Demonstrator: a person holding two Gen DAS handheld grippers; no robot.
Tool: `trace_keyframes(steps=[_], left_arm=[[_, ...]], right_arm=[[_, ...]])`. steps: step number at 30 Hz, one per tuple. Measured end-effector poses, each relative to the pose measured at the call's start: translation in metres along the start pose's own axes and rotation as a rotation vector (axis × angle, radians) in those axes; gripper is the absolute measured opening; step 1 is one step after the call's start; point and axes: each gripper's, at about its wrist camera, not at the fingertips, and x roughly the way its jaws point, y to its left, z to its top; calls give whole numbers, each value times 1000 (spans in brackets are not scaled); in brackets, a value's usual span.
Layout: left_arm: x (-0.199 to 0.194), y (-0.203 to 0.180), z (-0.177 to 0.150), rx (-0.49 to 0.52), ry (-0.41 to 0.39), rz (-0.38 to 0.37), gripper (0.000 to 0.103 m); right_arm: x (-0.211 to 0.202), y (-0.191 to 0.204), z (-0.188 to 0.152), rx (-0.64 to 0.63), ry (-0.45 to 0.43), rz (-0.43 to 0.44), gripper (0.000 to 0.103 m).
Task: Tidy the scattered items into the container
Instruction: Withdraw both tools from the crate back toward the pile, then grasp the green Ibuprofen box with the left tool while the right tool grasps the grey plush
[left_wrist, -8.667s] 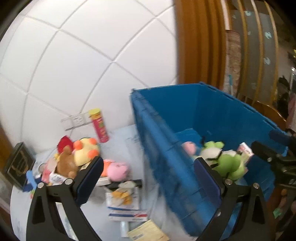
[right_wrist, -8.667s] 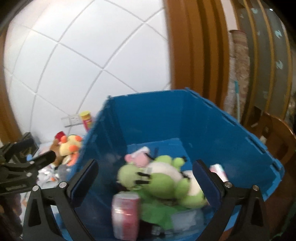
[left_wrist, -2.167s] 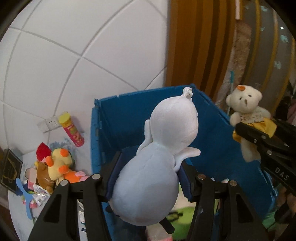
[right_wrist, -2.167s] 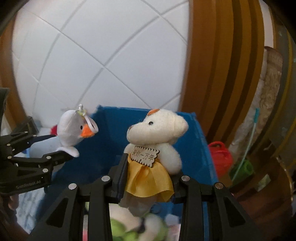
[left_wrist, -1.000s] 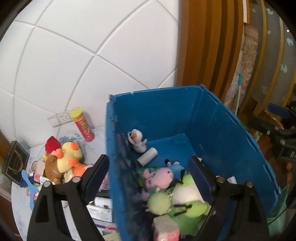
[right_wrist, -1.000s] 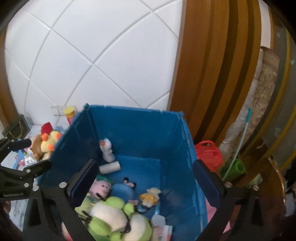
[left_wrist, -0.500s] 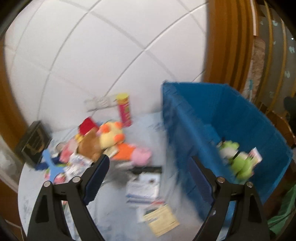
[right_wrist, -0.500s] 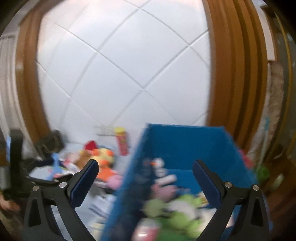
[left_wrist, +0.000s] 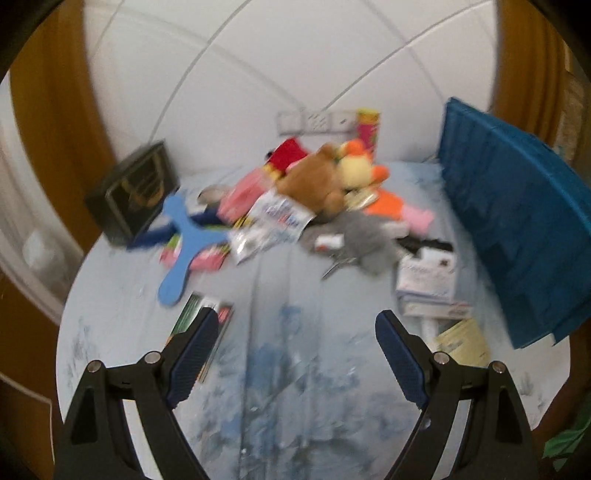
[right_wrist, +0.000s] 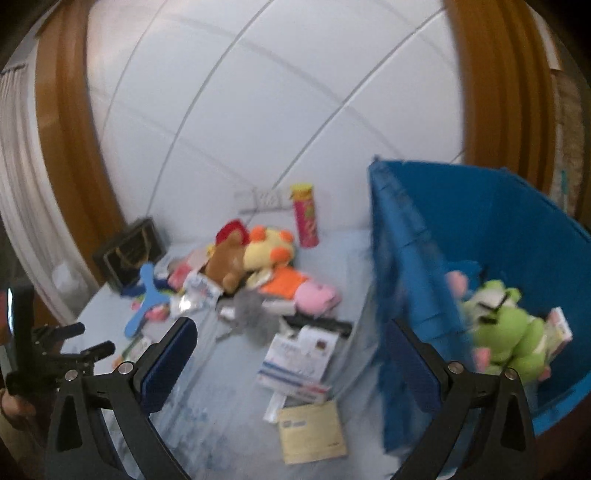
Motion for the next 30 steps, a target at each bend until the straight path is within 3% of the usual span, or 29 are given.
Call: trace_keyframes(steps=[7,15,20,30], left_arm=[[37,54,-29,-113,101,61,87],[60,107,-47,-240,145,163,87],[90,132,-47,-244,178,164,87],[178,165,-35,-184,290,105,87]], right_arm=[[63,36,-14,-73,105,85,103],[155,38,-29,-103,265,149,103],[202,52,-37,-113,339,139,103],[290,91,-16,-152,361,26,103]])
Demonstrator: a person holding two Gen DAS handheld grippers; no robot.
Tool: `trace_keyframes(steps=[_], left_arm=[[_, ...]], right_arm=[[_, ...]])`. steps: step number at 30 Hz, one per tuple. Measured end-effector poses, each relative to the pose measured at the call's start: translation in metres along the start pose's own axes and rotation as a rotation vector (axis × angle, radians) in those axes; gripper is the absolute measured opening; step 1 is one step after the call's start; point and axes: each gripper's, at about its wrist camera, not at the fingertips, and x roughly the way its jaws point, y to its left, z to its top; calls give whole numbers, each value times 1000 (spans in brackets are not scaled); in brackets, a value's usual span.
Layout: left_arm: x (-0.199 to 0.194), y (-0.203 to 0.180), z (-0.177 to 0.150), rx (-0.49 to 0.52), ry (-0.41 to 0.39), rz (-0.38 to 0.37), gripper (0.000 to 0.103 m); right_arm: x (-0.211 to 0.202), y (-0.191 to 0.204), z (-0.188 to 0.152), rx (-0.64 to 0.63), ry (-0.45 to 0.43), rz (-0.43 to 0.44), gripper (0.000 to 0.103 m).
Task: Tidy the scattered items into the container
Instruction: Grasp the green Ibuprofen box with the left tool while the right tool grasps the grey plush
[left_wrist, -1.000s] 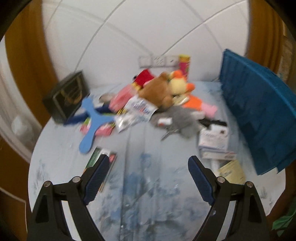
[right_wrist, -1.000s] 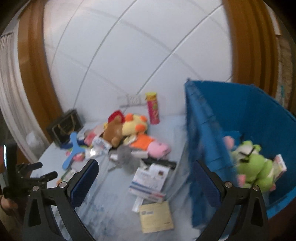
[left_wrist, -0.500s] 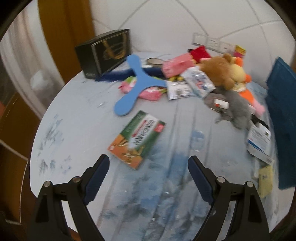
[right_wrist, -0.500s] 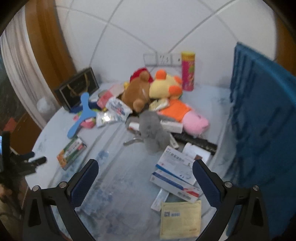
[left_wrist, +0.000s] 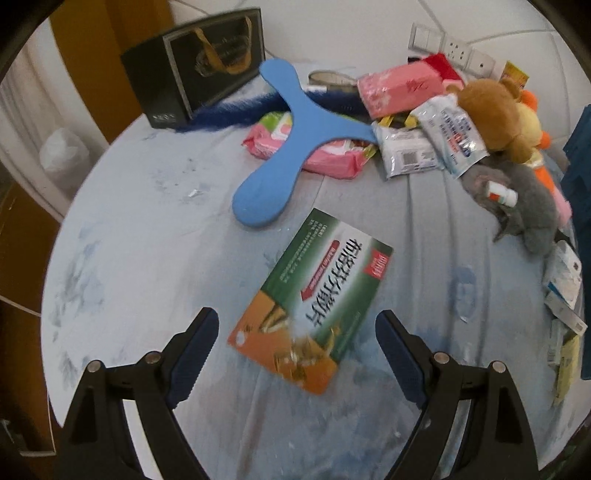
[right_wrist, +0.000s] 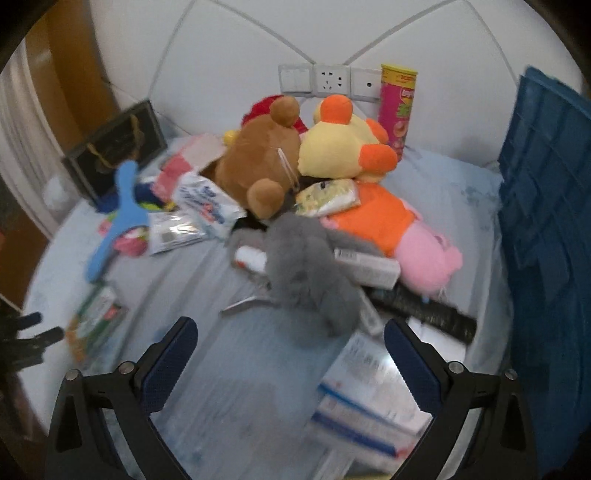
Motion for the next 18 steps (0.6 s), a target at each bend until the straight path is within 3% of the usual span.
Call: trace_keyframes(steps=[8,14,18], left_arm=[[51,-12,18,54,81,-40,87],[62,-20,26,83,91,-77,98],[66,-36,22,152,106,-34,99]], right_arm=[[55,-1,22,-15,75,-47,103],[86,-1,27,-32,125,-65,103],[104,0,30,-51,138,-97,103]])
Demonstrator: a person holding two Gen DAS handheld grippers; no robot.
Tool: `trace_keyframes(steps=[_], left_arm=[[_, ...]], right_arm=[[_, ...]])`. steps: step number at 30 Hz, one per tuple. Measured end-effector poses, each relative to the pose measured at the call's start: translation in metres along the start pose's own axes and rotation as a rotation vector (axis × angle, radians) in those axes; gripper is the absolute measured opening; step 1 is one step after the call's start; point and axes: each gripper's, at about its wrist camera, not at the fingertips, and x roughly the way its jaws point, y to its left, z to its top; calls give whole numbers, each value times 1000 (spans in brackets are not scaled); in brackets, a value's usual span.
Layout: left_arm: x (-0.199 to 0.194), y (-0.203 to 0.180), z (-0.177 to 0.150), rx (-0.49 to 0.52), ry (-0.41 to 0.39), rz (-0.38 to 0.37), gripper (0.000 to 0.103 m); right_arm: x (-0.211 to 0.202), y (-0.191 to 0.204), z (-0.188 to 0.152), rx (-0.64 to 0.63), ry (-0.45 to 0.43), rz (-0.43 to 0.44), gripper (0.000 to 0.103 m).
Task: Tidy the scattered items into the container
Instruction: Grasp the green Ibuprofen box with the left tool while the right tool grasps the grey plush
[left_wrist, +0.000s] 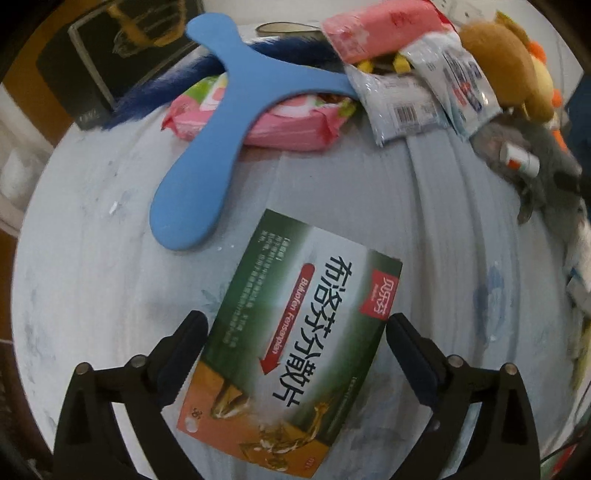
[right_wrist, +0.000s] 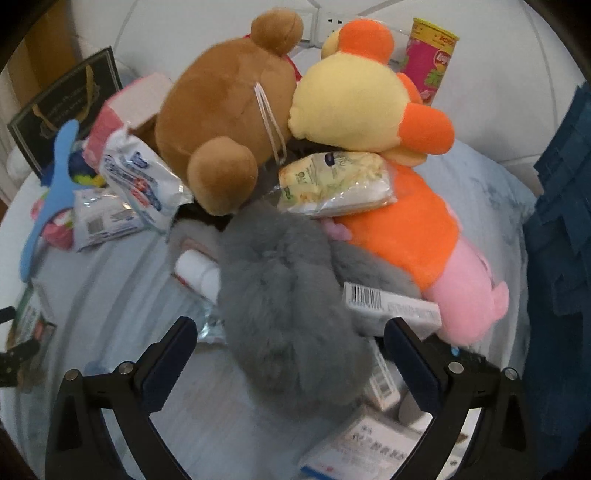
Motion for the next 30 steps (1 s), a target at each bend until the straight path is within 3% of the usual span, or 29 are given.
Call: trace_keyframes(steps=[3,6,8,9,18,23,24,25,26,30], left_arm=[[8,-5,-1,15,10,36,101],[9,-1,2,-13,8,16,98],[7,-1,2,-19,0,20,97],[5,-1,2,-23,-6,21,97],[-54,-8,4,-25,-145,3,95],[-87,-23,3,-1,-221,-23,95],[-94,-26,2,4,-236,-27,95],[-100,-28,4,9,-248,-33,95],[-105,-29,7,13,-259,-39,95],[-122,-47,2,32,-281,-55,95]], right_arm=[[8,3,3,-7,0,5,103],[14,11,5,-53,1,-54,89],[14,19,7,-108,-25,-126,49],[12,21,8,-125,-36,-120,40],[-19,11,0,-34,-48,44,34],[-57,8,-11,-20,-103,70,31],[-66,7,-13,-19,-115,75,29],[-77,6,-16,-19,-131,81,19],[-86,5,-20,-21,-138,87,2],[-108,4,-30,-12,-127,104,1]])
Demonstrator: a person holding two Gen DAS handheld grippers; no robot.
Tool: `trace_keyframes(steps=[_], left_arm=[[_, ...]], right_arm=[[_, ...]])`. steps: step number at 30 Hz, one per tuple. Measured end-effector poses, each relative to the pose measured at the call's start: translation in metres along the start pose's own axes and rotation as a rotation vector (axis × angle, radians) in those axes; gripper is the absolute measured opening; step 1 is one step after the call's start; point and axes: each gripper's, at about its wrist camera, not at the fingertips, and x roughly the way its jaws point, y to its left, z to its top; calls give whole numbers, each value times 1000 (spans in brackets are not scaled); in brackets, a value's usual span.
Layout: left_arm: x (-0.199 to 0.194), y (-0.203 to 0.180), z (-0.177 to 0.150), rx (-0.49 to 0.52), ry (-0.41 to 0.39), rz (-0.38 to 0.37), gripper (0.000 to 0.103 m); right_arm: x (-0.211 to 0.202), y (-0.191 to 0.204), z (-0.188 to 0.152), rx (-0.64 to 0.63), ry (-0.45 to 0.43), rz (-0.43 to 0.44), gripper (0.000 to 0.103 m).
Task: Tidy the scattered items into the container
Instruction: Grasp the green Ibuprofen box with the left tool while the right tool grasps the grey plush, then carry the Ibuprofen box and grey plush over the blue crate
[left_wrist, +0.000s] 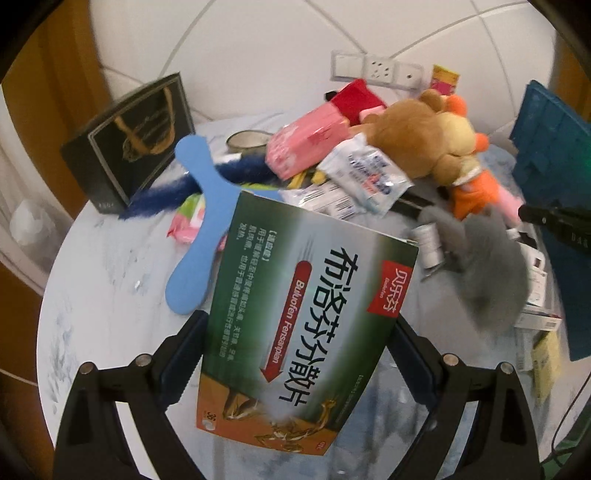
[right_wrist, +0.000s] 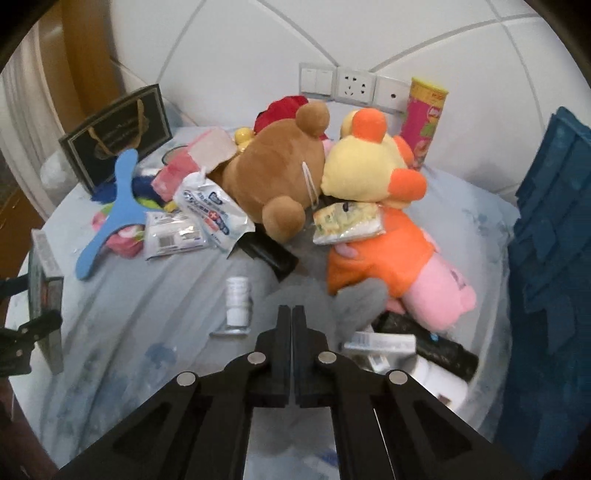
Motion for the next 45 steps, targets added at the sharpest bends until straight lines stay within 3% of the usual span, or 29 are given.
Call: trace_keyframes(steps=[3,4,5,7,9,12,13,14,17,22,29,45], left_arm=[[5,-5,-6,4,18,-5,95],[8,-5,-9,4,24,-5,95],[10,-6,-11,2,31,-3,95],[16,-7,-14,-7,47,-4,95],[21,-9,-15,-13,59,-7,95],[27,-11,-14,-17,68,-1,95],[29,-12,-14,-18,69,0,95],[30,-12,-13,-19,69,0,95],[31,-13,-9,-19,64,-3,95],[19,-20,2,4,24,-22,95],[-15,-32,16,41,-53,-53,95],[-109,-100,33,154,-200,-160,95]], right_arm=[[3,-12,-15,61,35,50,6],[7,-14,-19,72,55,63,22],[14,-12,-22,80,66,64,53],[29,-8,-29,103,79,67,90],[42,-1,-32,115,90,90,90],[72,9,-30,102,131,51,90],[86,11,-30,100,156,21,83],[94,12,-31,93,168,7,50],[103,15,-35,67,179,-16,40],[65,19,-36,49,122,16,38],[-27,22,-28,36,-36,10,38],[-199,6,-47,74,-259,-137,38]])
